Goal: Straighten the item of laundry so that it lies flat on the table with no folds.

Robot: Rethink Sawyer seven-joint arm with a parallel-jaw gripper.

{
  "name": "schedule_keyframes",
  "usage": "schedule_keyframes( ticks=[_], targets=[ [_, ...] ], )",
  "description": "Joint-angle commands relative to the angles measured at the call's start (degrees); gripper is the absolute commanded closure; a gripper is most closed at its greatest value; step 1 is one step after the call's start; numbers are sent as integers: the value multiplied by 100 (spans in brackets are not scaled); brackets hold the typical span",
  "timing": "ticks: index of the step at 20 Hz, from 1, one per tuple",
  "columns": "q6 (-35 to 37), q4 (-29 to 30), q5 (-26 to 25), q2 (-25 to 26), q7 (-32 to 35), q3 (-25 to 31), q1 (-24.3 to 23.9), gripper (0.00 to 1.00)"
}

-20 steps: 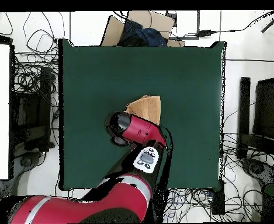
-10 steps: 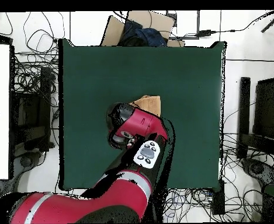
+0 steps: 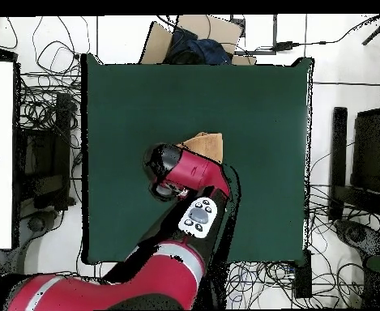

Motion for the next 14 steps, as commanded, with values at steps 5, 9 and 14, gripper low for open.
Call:
schedule_keyframes(
  ticks=[5, 9, 14],
  targets=[
    [-1640, 292, -147, -233, 1177, 272, 125, 100],
    [-1822, 335, -168, -230, 1182, 229, 160, 100],
    [-2245, 348, -243, -236, 1176, 149, 246, 100]
  ],
)
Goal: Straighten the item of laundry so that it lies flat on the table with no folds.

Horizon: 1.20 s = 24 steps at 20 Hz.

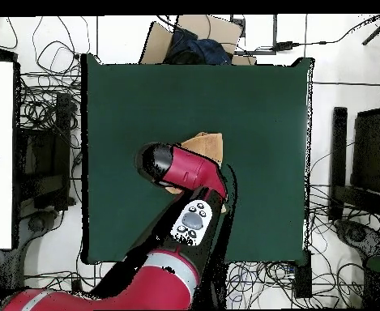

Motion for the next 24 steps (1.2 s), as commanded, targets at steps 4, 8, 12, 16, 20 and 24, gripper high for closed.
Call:
schedule_keyframes(
  ticks=[4, 8, 12, 16, 20, 24],
  targets=[
    [-580, 449, -192, 6, 1269, 173, 146, 100],
    [-694, 481, -224, -3, 1291, 106, 217, 100],
    [-665, 521, -143, 21, 1314, 152, 174, 100],
    [-268, 520, 0, 39, 1410, 174, 124, 100],
    [-108, 610, 31, 105, 1510, 148, 162, 100],
    [-13, 746, 85, 182, 1515, 252, 95, 100]
  ],
)
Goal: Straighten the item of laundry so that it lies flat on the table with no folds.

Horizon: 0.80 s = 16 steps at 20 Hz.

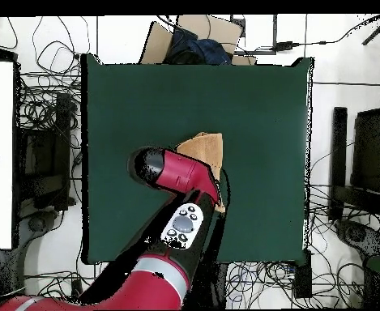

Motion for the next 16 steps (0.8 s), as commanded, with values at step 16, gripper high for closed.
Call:
schedule_keyframes(
  ticks=[16],
  targets=[
    [138, 802, 34, 297, 1412, 296, -53, 100]
  ],
)
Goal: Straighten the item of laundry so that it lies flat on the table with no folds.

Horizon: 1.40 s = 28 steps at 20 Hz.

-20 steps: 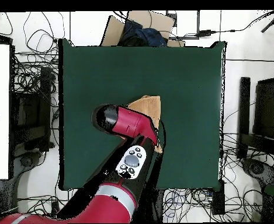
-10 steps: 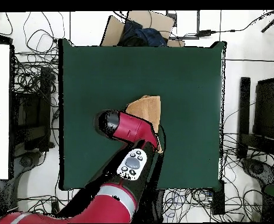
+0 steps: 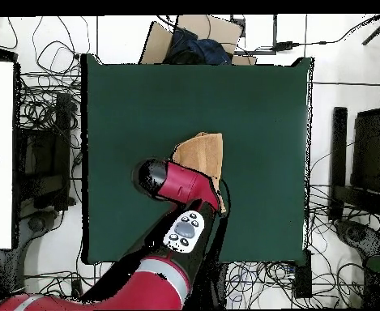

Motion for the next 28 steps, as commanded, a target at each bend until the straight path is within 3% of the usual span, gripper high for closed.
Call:
schedule_keyframes(
  ticks=[1, 6, 13, 19, 28],
  targets=[
    [154, 400, 2, 240, 1394, 265, -32, 100],
    [462, 293, 28, 287, 1484, 229, 51, 100],
    [-63, 890, 507, 2, 1177, 1176, -569, 100],
    [-320, 1208, 608, -173, 1005, 1569, -860, 100],
    [-237, 1166, 352, -256, 1100, 1392, -701, 100]
  ],
)
